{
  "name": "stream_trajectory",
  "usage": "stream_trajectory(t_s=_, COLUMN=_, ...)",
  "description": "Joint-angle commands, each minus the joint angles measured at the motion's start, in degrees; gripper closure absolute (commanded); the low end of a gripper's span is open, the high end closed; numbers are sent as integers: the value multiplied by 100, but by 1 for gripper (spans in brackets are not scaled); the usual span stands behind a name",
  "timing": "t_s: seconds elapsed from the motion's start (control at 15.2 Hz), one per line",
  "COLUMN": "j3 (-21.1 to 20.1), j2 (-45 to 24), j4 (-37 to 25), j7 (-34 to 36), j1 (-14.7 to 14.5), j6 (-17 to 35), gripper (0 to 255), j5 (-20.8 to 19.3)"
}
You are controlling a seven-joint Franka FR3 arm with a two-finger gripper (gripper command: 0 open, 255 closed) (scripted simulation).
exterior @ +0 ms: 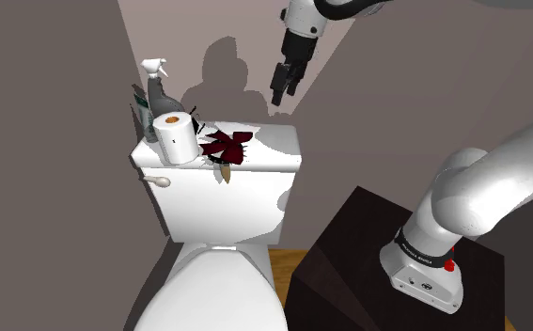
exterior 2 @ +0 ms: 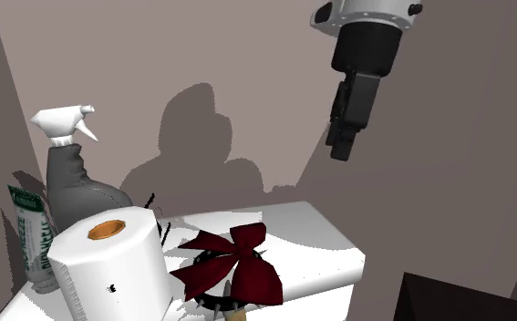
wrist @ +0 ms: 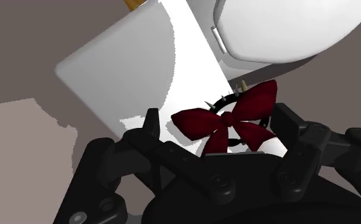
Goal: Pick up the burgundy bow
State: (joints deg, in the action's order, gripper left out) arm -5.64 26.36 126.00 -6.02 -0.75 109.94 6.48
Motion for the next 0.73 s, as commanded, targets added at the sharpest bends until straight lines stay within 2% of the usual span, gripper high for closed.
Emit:
stream_trajectory(t_s=0.0, j3=-89, j2=-403, j4=-141, j7=62, j1=-17, j6=245, gripper=0, j5=-16)
stream_trajectory(t_s=0.66, j3=-434, j2=-2556, j4=-1429, j7=451, j1=-115, j6=976, gripper=0, j5=-355)
